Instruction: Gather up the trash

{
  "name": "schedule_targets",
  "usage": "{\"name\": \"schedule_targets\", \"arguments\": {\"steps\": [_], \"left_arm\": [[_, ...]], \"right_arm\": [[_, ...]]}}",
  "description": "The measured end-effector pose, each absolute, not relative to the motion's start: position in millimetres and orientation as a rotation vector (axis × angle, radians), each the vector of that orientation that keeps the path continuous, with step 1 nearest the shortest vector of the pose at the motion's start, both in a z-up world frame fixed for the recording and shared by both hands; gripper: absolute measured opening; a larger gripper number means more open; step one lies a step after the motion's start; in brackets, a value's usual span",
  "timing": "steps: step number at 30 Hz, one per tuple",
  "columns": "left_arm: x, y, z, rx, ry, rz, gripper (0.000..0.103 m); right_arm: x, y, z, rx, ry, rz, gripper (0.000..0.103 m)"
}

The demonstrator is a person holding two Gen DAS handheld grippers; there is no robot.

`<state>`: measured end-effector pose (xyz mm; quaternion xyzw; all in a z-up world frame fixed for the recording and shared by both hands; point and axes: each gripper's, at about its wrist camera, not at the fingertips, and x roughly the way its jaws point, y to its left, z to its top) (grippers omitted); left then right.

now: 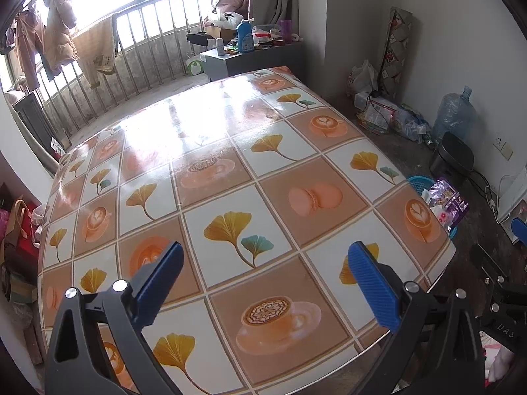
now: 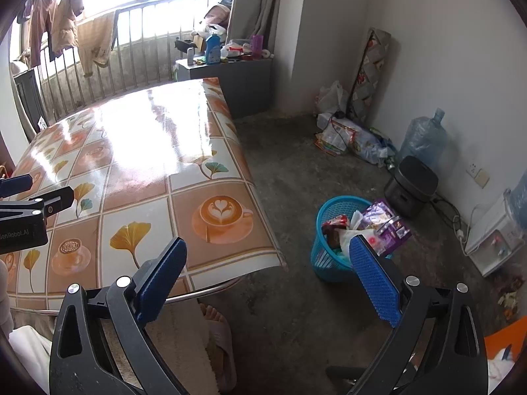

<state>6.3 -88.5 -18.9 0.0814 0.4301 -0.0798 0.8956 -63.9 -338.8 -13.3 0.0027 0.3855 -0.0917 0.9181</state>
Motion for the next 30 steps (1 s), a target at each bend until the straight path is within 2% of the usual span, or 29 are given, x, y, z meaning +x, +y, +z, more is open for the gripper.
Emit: {"name": "schedule_targets", "arguments": {"steps": [30], "left_arm": [[6.1, -85.1, -23.3, 0.162, 0.901, -0.162, 0.098]], "right_arm": [[-63.4, -338.0, -12.5, 0.005, 0.793, -0.189, 0.095]]}}
